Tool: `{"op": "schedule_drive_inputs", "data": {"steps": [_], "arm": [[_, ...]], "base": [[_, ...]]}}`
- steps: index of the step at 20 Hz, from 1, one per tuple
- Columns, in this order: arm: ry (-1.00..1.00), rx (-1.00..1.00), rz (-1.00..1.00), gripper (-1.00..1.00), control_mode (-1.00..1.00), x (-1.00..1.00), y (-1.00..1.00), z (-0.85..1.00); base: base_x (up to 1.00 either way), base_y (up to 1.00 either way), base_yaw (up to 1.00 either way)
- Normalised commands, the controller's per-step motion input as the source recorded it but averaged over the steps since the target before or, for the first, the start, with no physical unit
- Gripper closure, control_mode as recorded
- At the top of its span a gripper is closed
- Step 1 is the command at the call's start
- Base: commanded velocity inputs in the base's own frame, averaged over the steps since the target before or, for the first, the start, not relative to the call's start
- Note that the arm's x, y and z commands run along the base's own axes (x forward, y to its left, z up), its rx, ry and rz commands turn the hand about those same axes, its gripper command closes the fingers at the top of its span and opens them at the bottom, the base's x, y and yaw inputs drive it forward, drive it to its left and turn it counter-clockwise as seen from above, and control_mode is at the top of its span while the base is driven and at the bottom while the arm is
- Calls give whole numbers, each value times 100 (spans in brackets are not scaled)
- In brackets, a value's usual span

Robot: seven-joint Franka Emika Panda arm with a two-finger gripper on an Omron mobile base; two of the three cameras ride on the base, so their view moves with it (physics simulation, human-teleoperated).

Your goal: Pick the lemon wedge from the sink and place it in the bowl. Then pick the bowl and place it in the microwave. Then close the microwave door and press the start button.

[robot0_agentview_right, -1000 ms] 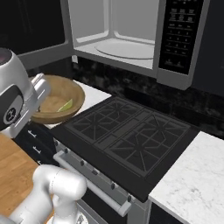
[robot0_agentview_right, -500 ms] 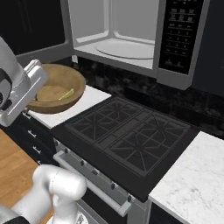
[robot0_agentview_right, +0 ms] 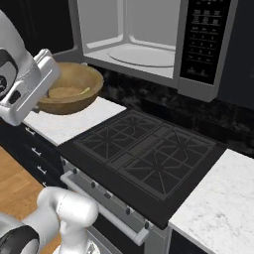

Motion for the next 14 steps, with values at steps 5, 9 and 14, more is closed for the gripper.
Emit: {"op": "schedule_drive_inputs", "data": {"steps": [5,9,14], "arm": [[-3,-15,0,100,-100,29,-2,14],[-9,-17,0,100,-100,13,-1,23],[-10,-7,-2,100,-100,15,-21,25]], "base": [[0,0,0],[0,0,0],[0,0,0]]}}
